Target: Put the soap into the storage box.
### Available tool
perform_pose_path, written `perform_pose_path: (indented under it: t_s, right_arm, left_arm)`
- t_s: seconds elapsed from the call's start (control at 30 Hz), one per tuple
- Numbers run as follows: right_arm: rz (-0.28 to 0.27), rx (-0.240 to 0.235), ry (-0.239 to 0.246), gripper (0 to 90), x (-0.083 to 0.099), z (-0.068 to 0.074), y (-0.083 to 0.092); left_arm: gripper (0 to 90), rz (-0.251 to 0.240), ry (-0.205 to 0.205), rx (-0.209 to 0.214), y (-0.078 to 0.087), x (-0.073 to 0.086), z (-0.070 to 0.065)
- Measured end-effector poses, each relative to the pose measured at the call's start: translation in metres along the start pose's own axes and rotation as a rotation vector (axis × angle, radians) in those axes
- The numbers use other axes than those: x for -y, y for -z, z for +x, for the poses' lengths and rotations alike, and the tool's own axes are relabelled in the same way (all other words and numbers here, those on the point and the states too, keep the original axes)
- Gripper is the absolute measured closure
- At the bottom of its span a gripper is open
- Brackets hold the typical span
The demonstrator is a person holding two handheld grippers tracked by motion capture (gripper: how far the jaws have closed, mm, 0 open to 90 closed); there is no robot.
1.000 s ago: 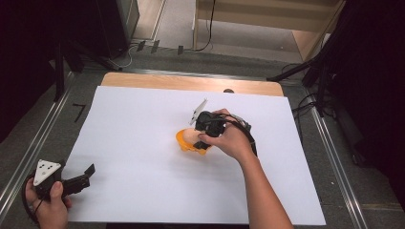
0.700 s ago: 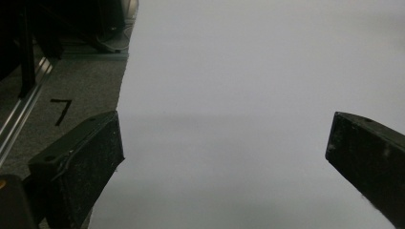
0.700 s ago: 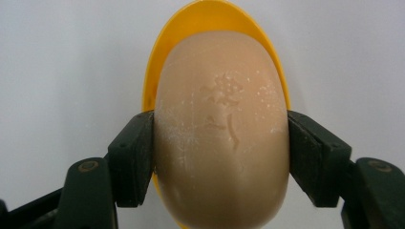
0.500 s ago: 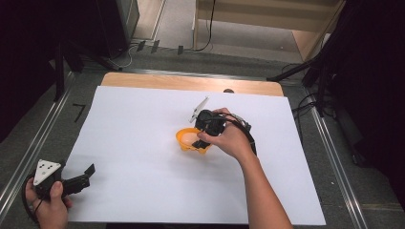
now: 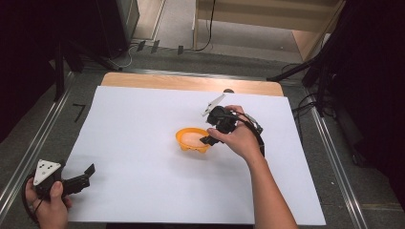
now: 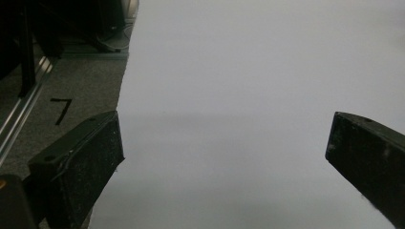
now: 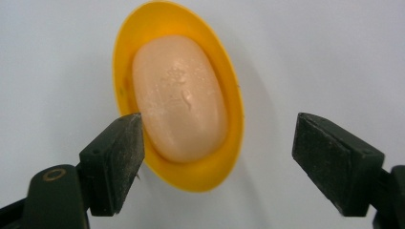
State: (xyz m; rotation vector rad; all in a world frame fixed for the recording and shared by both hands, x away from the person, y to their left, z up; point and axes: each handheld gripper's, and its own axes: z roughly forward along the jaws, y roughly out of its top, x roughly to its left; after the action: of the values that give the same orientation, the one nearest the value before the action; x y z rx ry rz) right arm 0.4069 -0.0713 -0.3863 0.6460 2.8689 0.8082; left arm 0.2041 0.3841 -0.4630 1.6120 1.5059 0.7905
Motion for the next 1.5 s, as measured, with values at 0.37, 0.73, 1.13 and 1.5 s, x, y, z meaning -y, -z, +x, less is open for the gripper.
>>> perform_pose_path:
  t_s: [0.37, 0.73, 1.13, 1.5]
  right_arm:
    - [-0.064, 0.098, -0.141, 9.7, 0.027, -0.012, 0.016]
    - [-0.109, 0.153, -0.226, 0.0, 0.054, -0.016, 0.028]
    - [-0.138, 0.207, -0.274, 0.0, 0.087, -0.016, 0.039]
    - [-0.161, 0.238, -0.326, 0.0, 0.124, -0.014, 0.038]
  left_arm:
    - [0.0, 0.001, -0.001, -0.002, 0.000, 0.000, 0.000]
    - [0.0, 0.000, -0.002, -0.003, 0.000, 0.000, -0.001]
    - [0.0, -0.010, -0.004, -0.004, 0.001, 0.000, -0.001]
    - [0.0, -0.011, -0.010, -0.007, 0.001, 0.001, -0.001]
